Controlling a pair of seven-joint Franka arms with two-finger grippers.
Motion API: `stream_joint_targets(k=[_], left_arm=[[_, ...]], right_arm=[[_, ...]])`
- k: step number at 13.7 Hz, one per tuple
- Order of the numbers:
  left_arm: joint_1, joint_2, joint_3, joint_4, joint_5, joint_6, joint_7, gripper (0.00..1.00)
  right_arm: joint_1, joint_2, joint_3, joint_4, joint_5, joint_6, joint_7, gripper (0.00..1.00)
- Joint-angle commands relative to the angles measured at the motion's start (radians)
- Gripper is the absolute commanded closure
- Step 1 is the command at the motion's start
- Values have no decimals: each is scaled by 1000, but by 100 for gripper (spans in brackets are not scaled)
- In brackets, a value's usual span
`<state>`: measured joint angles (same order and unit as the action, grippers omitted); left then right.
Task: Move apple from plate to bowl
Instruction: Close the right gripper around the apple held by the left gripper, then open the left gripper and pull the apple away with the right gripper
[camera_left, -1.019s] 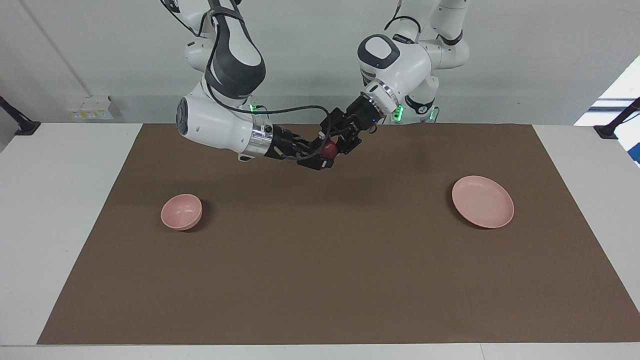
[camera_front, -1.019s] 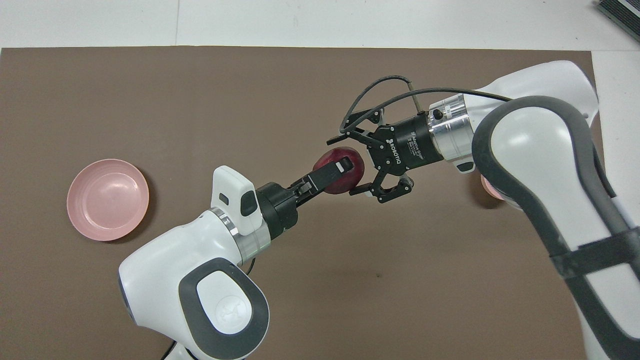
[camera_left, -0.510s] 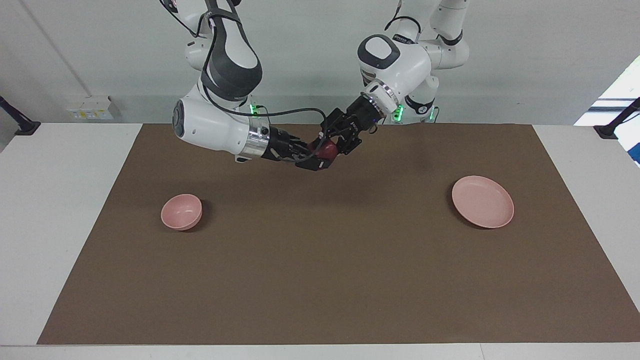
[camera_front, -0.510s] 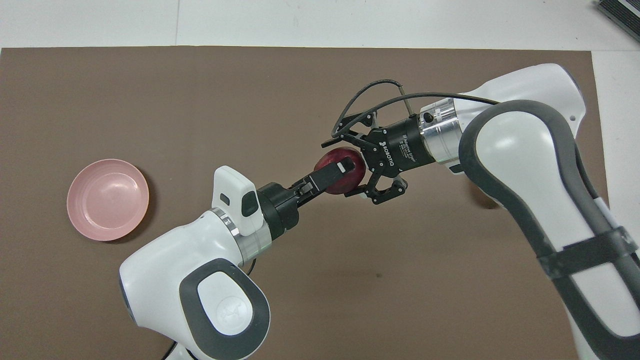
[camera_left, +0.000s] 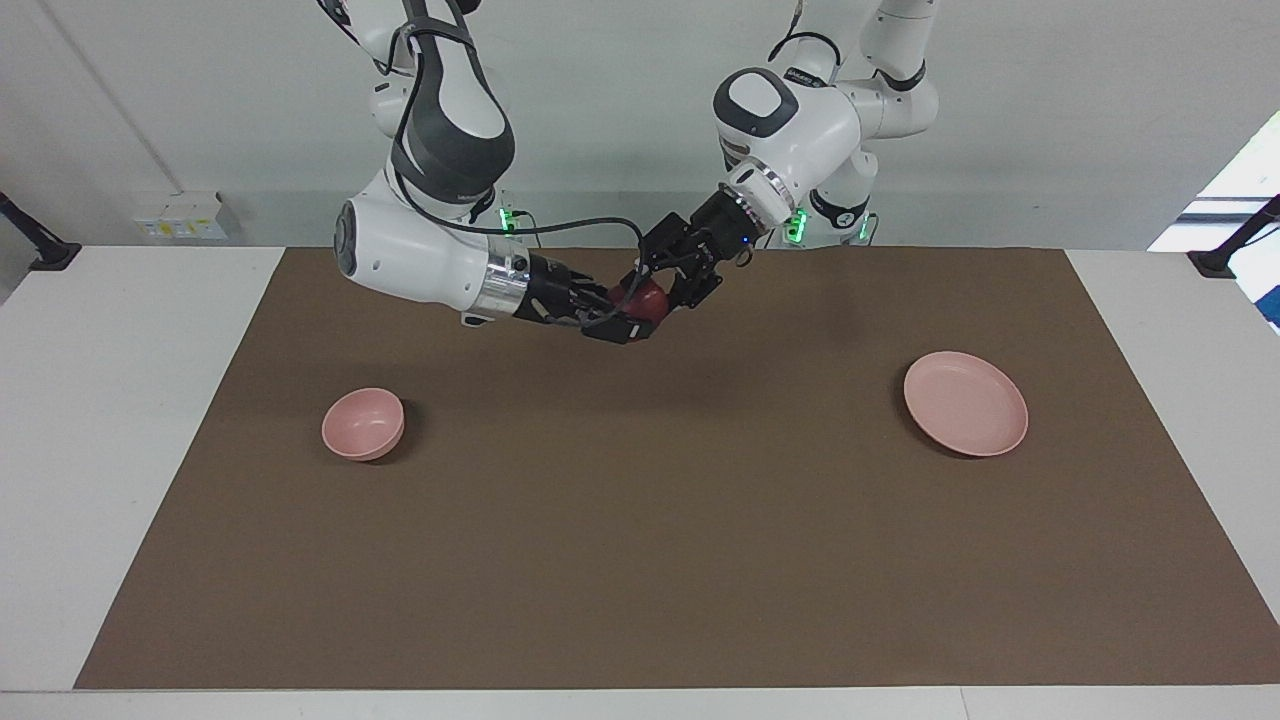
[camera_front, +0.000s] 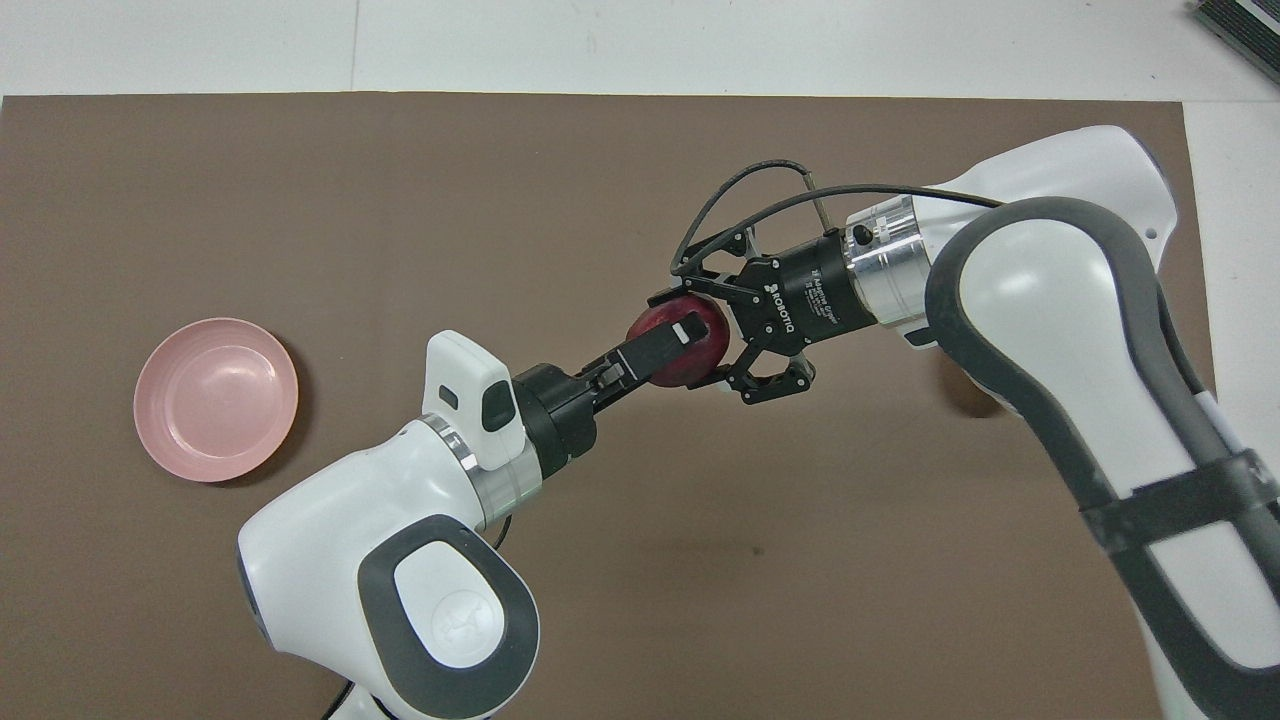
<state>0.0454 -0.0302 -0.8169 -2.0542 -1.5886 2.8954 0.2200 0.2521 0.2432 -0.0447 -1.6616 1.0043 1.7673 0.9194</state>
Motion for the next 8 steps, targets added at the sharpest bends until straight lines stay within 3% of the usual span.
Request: stream_joint_targets(k=[1,3,8], left_arm=[[-5,7,-1,8,-1,11,-1,0],[7,7,1,2,-1,11,-1,0],[19,3,21,-27,4,13,1,0]], right_arm=[[-31,4,8,20,-12,-29,4,100],[-36,-4,-1,20,-24,-29,-37,100],[-125,-12,-3,42,-257,-43,-186,100]])
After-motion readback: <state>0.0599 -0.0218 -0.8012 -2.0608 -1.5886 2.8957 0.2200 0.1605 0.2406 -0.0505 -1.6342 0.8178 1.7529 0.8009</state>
